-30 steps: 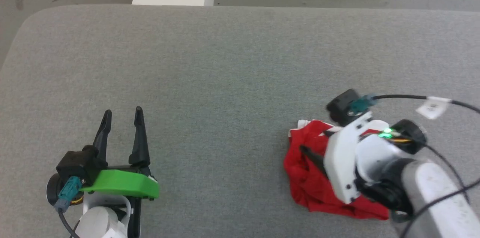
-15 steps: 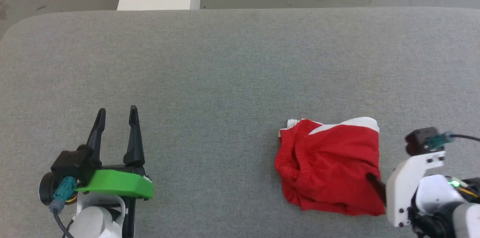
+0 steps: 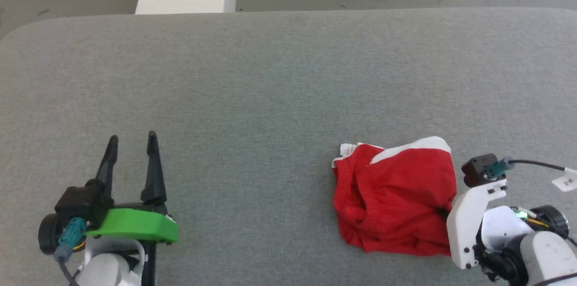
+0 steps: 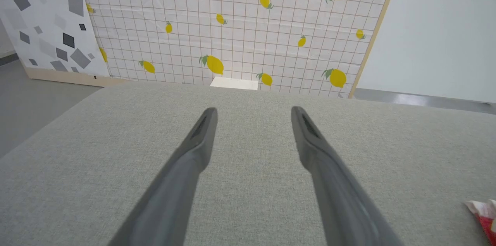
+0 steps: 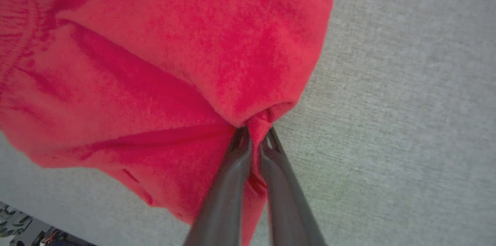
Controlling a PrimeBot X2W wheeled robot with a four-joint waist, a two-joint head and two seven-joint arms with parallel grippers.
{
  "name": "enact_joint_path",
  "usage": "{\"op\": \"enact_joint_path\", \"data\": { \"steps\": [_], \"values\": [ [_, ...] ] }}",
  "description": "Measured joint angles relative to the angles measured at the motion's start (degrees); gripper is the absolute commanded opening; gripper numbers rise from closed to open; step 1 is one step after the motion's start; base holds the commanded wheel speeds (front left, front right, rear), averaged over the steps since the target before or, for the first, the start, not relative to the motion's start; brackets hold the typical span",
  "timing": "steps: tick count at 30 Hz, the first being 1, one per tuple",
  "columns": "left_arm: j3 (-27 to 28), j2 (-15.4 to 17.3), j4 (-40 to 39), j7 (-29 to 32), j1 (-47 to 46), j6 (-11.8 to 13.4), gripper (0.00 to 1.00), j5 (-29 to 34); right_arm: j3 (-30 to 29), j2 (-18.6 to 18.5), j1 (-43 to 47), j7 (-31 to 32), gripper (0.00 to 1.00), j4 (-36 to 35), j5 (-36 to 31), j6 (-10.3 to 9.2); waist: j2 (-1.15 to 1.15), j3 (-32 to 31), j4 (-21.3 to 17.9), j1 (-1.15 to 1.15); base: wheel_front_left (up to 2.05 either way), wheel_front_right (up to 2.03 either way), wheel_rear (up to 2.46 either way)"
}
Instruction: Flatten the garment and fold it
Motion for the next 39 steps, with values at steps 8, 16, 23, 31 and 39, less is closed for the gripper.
{"op": "enact_joint_path", "data": {
  "steps": [8,16,23,31,39],
  "values": [
    [2.45,2.03,-4.72,0.45,1.24,1.85,1.0,0.0,4.16,-12.33,-6.55,1.79,0.0,-0.2,3.68,-0.01,0.0,1.39,-6.0,0.0,0.0,0.0,0.0],
    [2.91,5.41,-10.16,4.05,-0.44,2.12,1.0,2.16,2.21,-20.38,-15.91,0.85,0.0,4.25,4.25,-0.02,0.0,5.3,-12.59,0.0,0.0,0.0,0.0],
    [2.78,9.25,-15.49,9.31,-3.75,2.13,1.0,3.86,-3.85,-21.61,-22.01,-4.86,0.0,12.83,0.86,-0.01,0.0,12.06,-15.6,0.0,0.0,0.0,0.0],
    [3.87,12.11,-19.61,13.21,-3.97,2.64,1.0,5.38,-14.71,-20.3,-26.37,-9.95,0.06,22.79,-6.79,-0.01,0.0,18.91,-17.5,0.0,0.0,0.0,0.0],
    [4.03,12.4,-19.57,13.48,-3.74,3.07,1.0,5.26,-21.84,-18.62,-29.04,-17.67,1.0,25.21,-14.81,-0.01,0.0,20.06,-18.66,0.01,0.0,0.0,0.0]
  ]
}}
